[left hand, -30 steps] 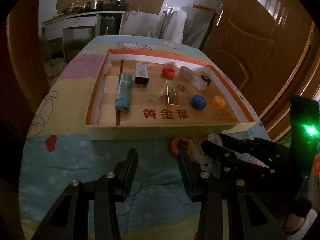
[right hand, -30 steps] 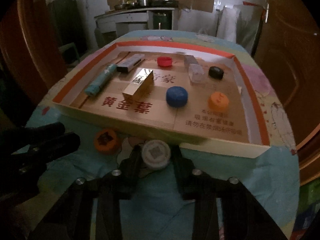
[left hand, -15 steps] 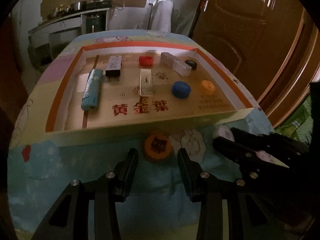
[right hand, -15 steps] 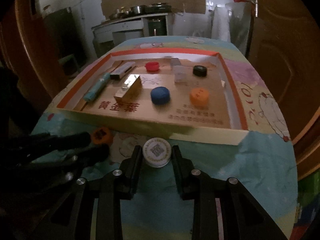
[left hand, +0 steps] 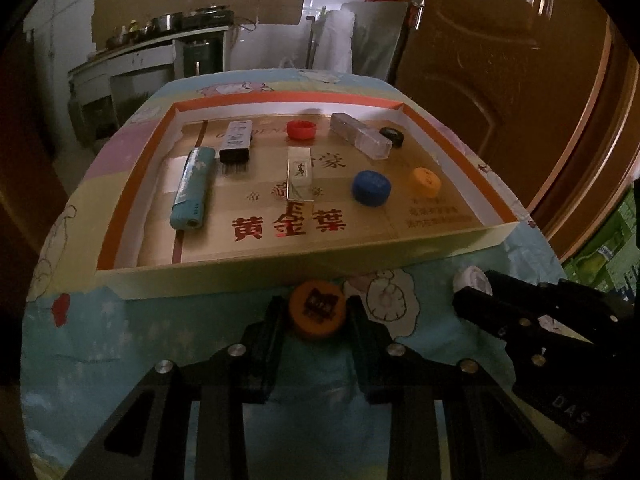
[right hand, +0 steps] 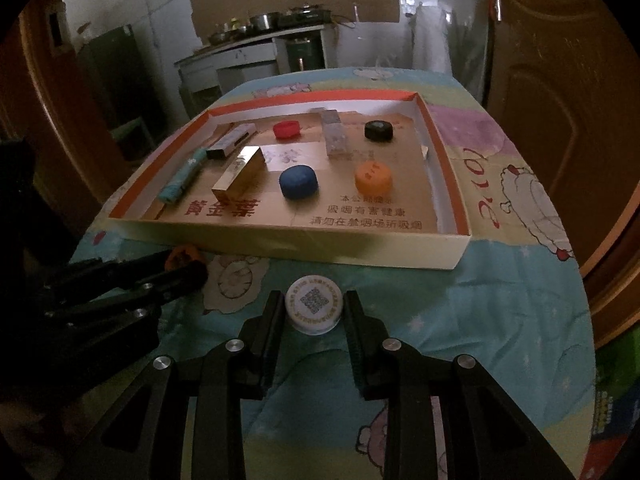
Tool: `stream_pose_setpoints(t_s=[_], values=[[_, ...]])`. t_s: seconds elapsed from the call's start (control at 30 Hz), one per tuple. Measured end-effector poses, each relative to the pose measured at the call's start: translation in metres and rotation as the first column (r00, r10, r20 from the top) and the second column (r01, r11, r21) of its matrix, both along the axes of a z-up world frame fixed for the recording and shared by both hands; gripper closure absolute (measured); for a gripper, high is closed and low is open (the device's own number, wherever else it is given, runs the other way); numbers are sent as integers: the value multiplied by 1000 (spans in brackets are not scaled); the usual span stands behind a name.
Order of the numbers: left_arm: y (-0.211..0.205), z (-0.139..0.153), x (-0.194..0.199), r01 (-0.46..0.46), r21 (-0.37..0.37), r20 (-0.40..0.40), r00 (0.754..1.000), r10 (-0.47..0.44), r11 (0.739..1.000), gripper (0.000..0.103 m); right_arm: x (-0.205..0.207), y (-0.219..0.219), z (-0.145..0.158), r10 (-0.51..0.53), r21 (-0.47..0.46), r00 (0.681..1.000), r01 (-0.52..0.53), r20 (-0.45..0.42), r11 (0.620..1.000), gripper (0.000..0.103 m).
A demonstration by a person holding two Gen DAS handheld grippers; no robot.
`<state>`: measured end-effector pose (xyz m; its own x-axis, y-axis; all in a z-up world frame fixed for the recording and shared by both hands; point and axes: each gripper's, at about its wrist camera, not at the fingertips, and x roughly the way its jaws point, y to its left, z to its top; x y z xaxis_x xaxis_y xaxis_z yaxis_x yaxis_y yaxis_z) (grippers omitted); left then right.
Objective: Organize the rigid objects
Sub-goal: 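Carry the orange cap and white cap over the cardboard tray with both tools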
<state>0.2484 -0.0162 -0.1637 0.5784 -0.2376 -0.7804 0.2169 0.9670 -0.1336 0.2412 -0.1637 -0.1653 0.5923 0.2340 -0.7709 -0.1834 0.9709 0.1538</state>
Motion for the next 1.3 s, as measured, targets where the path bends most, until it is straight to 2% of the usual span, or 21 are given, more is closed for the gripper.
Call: stream_pose_setpoints(t_s=[0.6, 1.3], values=[[19, 52, -19, -54, -74, 77, 995, 60, 996, 72, -13, 11, 42, 16, -15, 996, -15, 93, 1000, 73], [30, 96, 15, -99, -94, 159, 981, 113, 991, 72, 16, 22, 89, 53, -33, 976, -47, 209, 998, 72]])
